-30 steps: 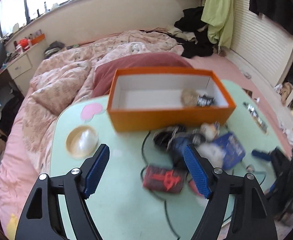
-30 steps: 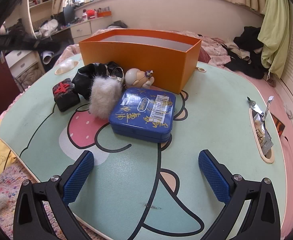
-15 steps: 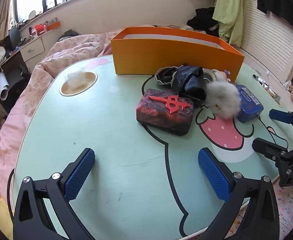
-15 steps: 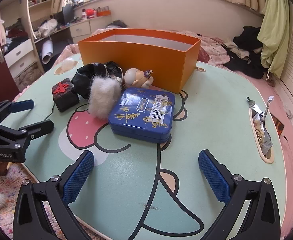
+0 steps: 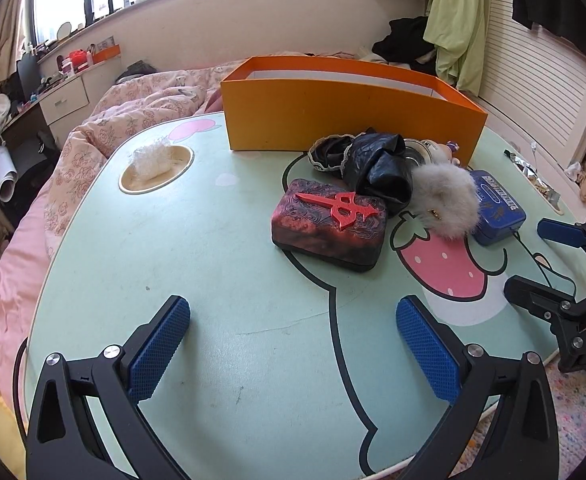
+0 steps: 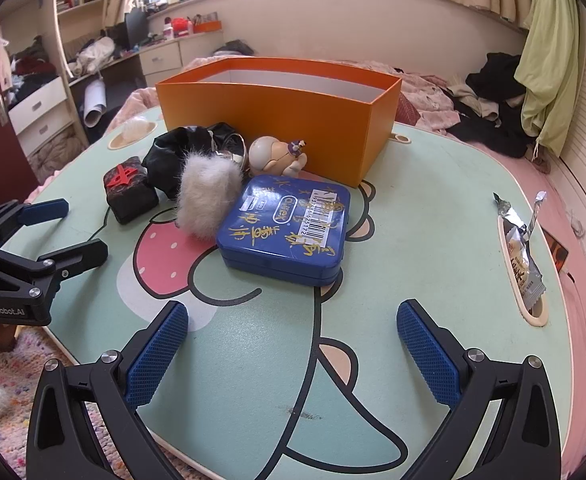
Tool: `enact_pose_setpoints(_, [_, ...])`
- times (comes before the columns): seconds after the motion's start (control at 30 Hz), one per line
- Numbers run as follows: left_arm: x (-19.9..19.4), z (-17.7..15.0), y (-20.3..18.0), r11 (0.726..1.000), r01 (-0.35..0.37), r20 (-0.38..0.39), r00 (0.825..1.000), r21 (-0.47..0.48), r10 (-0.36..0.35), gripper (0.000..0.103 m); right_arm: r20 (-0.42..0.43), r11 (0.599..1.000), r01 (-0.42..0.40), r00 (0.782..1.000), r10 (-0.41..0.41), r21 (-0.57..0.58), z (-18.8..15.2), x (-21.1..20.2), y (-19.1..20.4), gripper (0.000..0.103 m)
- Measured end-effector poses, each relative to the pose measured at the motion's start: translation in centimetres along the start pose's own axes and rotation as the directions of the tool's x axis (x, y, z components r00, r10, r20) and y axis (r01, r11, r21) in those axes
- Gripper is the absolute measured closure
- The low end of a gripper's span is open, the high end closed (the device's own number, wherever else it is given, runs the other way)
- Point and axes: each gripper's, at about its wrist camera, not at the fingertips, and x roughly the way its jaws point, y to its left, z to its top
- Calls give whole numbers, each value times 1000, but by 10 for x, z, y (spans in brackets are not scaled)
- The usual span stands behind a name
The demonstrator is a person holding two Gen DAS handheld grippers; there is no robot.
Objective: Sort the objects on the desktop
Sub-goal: 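Carry the plastic bag out with the left gripper and drop it into the round cup holder, then reach the right gripper into the box and grasp the brown fuzzy pompom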
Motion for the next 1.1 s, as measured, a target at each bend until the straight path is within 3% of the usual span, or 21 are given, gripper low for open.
enact_pose_setpoints(0.27, [-4,-1,-1,1000,-1,4,1000,-1,1,0,-5,999,31,1000,-31,26,-2,0,-7,0])
enact_pose_setpoints(0.43, [-8,-4,-3,1000,0,7,1000,-2,0,0,-59,995,50,997,-46,81,7,-3,-22,0])
enact_pose_setpoints(0.53, [-8,-4,-3,1000,0,7,1000,-3,0,0,-6,993,63,998,-63,97,26,-22,-30,0])
enact_pose_setpoints(0.67, [-8,-4,-3,1000,0,7,1000,-3,0,0,-3,975,202,979,-202,95,62,-24,-44,0])
enact_pose_setpoints(0.83, [-8,-5,-3,1000,0,7,1000,-3,0,0,-99,969,204,976,-191,138,96,15,-70,0])
enact_pose_setpoints(1.1, [-10,-6,-2,1000,4,11,1000,-2,-4,0,-98,950,264,963,-250,164,116,19,-78,0])
